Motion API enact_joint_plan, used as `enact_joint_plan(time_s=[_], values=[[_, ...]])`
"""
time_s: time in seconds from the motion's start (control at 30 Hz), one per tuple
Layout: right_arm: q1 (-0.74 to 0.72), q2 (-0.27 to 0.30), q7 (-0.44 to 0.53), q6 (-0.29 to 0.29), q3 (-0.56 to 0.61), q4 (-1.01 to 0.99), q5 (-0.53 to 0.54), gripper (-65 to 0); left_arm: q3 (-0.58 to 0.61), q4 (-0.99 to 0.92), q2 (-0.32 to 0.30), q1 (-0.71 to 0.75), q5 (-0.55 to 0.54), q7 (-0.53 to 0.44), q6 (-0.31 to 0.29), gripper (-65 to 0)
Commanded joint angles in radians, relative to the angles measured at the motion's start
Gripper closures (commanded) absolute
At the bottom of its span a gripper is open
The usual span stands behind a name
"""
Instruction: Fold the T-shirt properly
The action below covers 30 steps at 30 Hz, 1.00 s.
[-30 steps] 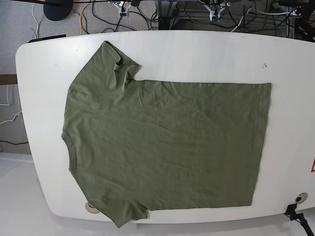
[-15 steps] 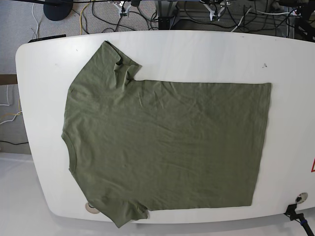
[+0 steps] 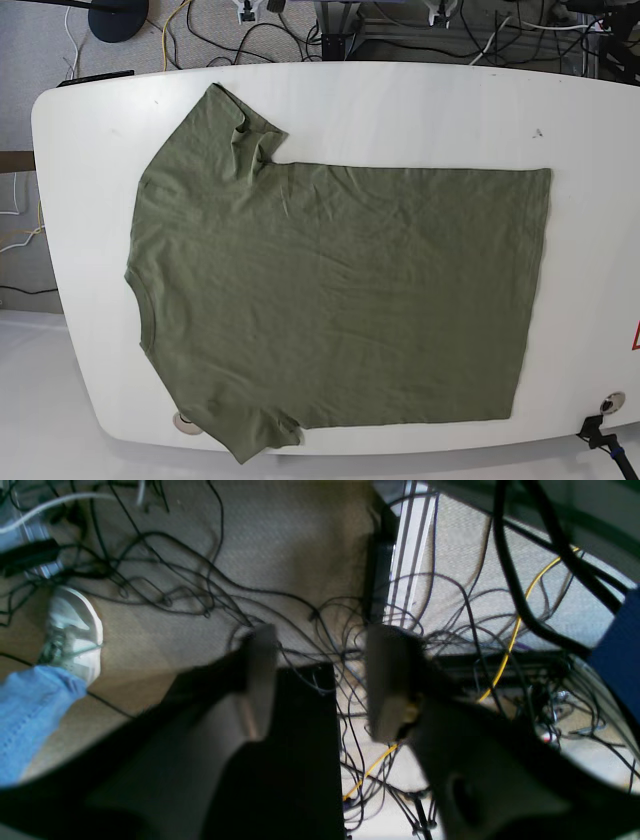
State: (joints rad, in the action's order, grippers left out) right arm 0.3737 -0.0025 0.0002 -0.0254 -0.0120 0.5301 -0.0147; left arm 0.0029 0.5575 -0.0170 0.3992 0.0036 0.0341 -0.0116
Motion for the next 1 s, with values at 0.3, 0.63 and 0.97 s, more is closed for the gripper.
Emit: enact_joint_plan(time_s=[0.3, 0.63, 0.97], values=[[0.319, 0.022, -0.002, 0.0, -0.003, 0.496, 0.006, -8.7, -0.001, 0.359, -0.013, 0.275, -0.003, -0.009, 0.003, -30.6], [0.604, 0.037, -0.002, 0.0, -0.001, 0.915, 0.014, -9.3, -0.001, 0.747, -0.03, 0.562, -0.004, -0.015, 0.002, -31.0], [0.841, 0.043, -0.002, 0.0, 0.001, 1.313, 0.011, -10.4, -0.002, 1.068, -0.033, 0.785, -0.004, -0.073, 0.002, -36.7]])
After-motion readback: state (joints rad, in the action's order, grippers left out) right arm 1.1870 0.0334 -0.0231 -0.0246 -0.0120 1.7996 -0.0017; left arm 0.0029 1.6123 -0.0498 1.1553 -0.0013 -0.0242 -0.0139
